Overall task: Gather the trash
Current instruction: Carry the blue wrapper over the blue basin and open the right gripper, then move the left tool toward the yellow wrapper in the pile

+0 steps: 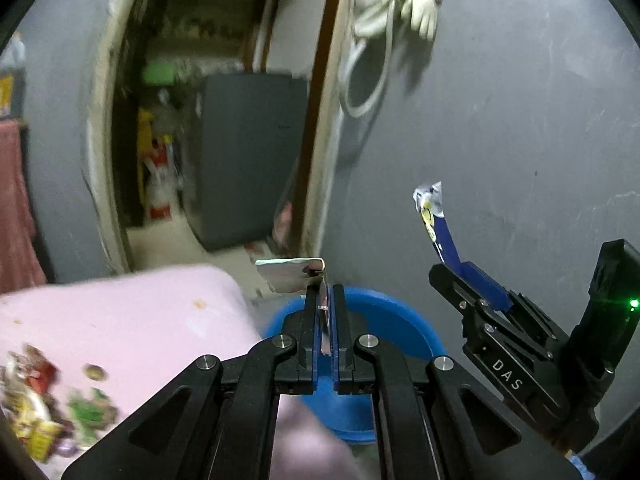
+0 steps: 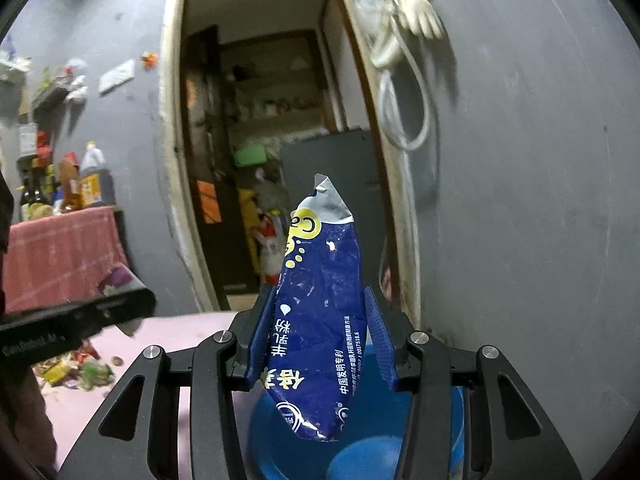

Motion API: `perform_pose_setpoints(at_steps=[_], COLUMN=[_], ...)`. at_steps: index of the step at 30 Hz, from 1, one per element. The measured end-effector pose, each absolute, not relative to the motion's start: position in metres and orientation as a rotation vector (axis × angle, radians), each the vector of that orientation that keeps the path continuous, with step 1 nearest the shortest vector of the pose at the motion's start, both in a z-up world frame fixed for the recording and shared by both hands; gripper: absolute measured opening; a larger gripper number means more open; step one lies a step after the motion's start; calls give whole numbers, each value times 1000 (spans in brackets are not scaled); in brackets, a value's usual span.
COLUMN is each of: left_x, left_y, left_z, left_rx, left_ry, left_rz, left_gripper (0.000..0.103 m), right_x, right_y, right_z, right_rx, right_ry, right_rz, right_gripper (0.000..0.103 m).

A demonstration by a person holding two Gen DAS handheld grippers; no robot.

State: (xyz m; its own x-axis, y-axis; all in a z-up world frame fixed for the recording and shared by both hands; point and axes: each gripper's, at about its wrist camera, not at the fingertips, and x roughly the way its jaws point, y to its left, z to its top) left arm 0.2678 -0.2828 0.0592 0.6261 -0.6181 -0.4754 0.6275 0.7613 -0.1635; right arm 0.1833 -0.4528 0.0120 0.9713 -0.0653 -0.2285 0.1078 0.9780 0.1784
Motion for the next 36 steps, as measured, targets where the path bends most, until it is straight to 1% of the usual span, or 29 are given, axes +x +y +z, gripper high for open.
perform_pose_setpoints(at_steps=[6,7,9,10,11,13,17,18,20,22,24,26,27,29,30,32,34,36], left_x=[304,310,318,323,326,327,320,318,313,305,295,286,282,273,269,262,250,241], left_y=[-312,-315,-319,-321,-321,-319,-309,-307,-300,-288,-275,-259,-251,-233,-224,-206,-184,-167], left_z=[28,23,13,8,4,-2,-1,2,9,18,30,41,46,57,62,71,79,85], left_rx=[31,28,29,27,23,10,-6,-9,-15,-28,-37,-49,-55,-66,-74,-91,-104,-110], left_ry=[706,744,808,836,856,870,869,859,830,785,722,653,620,557,527,473,414,366], left_rz=[-709,-712,-705,-701,-697,-689,-677,-672,-658,-645,-617,-583,-567,-528,-509,-476,-433,-394], left_gripper=[3,5,9,15,23,33,34,35,42,47,54,63,65,76,79,88,95,98], right_x=[203,207,211,212,214,214,212,211,211,209,207,202,198,192,188,181,173,168], right_y=[-471,-473,-476,-476,-477,-479,-480,-480,-480,-478,-476,-472,-468,-460,-454,-443,-429,-415], right_z=[-12,-16,-23,-27,-28,-31,-31,-30,-29,-24,-17,-9,-4,4,9,17,27,36], right_rx=[247,255,264,268,269,275,285,285,292,295,289,283,281,274,268,257,244,226], right_ry=[358,383,423,440,451,469,468,466,456,430,392,345,313,265,234,185,128,82], right_rz=[-95,-92,-92,-94,-100,-106,-113,-116,-118,-114,-108,-98,-90,-72,-59,-39,-9,27], right_gripper=[43,43,43,44,46,50,54,55,62,67,70,79,81,86,89,100,103,103])
